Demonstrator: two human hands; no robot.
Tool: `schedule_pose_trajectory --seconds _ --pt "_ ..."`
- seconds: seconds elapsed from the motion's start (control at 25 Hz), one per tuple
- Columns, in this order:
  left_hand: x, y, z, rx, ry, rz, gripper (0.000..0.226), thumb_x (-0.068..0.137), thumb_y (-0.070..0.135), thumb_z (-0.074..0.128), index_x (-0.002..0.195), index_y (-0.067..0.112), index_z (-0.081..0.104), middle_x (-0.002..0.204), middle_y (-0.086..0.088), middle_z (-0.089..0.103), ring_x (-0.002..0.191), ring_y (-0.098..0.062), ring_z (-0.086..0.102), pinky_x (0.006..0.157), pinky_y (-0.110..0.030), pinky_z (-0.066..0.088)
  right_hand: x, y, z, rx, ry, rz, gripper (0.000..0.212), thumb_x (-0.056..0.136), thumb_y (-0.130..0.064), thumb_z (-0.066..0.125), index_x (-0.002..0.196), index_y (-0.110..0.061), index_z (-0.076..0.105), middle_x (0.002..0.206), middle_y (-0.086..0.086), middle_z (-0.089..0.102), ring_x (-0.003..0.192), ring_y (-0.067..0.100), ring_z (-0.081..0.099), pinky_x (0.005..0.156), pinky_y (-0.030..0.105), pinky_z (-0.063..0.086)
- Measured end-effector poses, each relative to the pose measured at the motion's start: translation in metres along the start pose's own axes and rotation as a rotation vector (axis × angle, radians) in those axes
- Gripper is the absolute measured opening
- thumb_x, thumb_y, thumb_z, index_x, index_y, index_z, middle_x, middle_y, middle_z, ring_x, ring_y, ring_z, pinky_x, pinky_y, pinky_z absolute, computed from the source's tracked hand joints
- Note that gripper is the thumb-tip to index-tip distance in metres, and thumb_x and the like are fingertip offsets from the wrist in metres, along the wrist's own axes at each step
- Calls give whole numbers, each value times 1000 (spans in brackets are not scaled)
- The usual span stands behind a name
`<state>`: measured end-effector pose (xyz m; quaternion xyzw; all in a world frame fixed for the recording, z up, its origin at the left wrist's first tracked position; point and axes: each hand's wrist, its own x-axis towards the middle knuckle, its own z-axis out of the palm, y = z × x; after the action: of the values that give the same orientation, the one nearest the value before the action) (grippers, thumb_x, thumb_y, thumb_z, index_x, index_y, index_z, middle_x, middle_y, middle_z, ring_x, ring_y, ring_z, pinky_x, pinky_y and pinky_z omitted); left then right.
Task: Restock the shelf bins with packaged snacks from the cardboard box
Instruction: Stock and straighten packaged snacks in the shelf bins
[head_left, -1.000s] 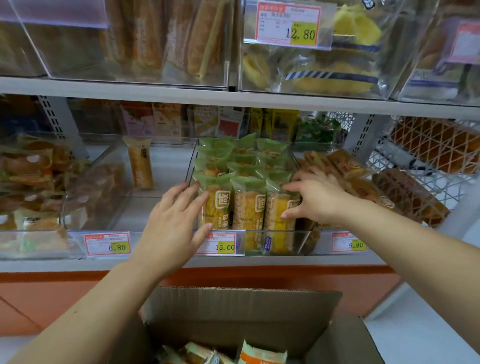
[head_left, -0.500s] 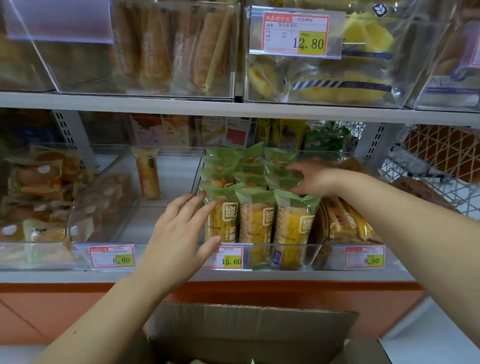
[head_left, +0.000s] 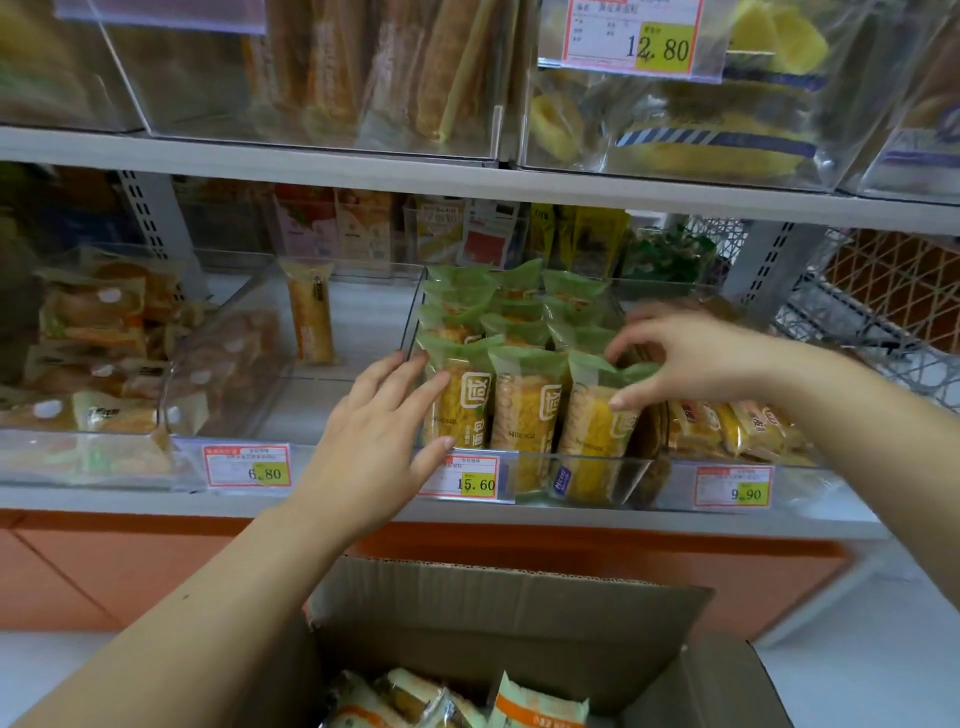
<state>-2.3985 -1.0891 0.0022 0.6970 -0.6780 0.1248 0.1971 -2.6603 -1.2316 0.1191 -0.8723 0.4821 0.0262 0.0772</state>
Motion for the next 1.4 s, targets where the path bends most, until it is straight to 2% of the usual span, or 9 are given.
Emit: schedule_pose_trajectory --seconds 0.2,0.36,0.44,0.56,0.68,0.84,1.04,1.24,1.4 --pt "-11 4 -6 -20 -8 9 71 85 57 38 143 19 48 151 -8 44 145 -28 30 117 -46 27 -5 -7 32 16 289 79 65 79 -53 70 138 -36 47 147 6 42 135 31 34 110 46 31" --pt "-49 17 -12 -107 114 147 44 89 34 54 126 13 62 130 -7 60 122 -27 50 106 -36 36 -78 -39 84 306 711 -280 37 87 -25 64 122 -18 57 103 1 57 97 16 51 84 29 42" --pt "-83 26 0 -177 -5 261 36 89 28 54 120 14 64 123 -4 62 112 -23 55 99 -33 42 -104 -54 118 306 327 -293 32 88 -33 62 120 -28 56 97 -8 60 88 10 57 78 29 47" --pt "-140 34 32 -195 -396 310 35 90 30 51 123 22 62 129 0 59 113 -20 56 94 -36 50 -102 -63 176 -37 -411 -240 36 93 -43 54 128 -34 55 123 -8 62 113 17 57 92 33 48" --pt "-185 33 58 -138 -791 201 46 95 37 51 140 28 47 147 1 43 129 -20 44 105 -36 41 -92 -59 264 -51 -759 -117 33 94 -29 55 125 -19 61 129 4 62 115 24 58 93 32 47" --pt "-215 25 70 -75 -974 179 66 94 51 51 152 35 22 159 1 23 143 -22 26 112 -35 29 -118 -41 375 160 -1234 219 55 89 -40 62 133 -11 51 125 7 54 104 23 57 82 35 52" --pt "-219 18 77 -85 -953 161 70 92 54 53 152 40 19 158 5 23 143 -19 25 112 -36 29 -157 -43 445 520 -1044 405 92 48 -43 88 126 -19 46 117 0 63 105 19 62 94 34 52" --pt "-214 13 78 -141 -977 70 81 88 59 58 153 39 16 158 9 23 144 -16 22 115 -36 25 -158 -40 440 590 -899 492 47 73 -15 79 114 -14 56 113 7 64 104 23 61 89 30 51" --pt "-218 4 75 -187 -1030 -34 96 78 64 67 153 40 12 160 5 21 146 -20 21 118 -38 23 -153 -52 408 424 -679 326 19 82 -24 66 97 -21 55 105 4 62 97 21 59 82 33 50"
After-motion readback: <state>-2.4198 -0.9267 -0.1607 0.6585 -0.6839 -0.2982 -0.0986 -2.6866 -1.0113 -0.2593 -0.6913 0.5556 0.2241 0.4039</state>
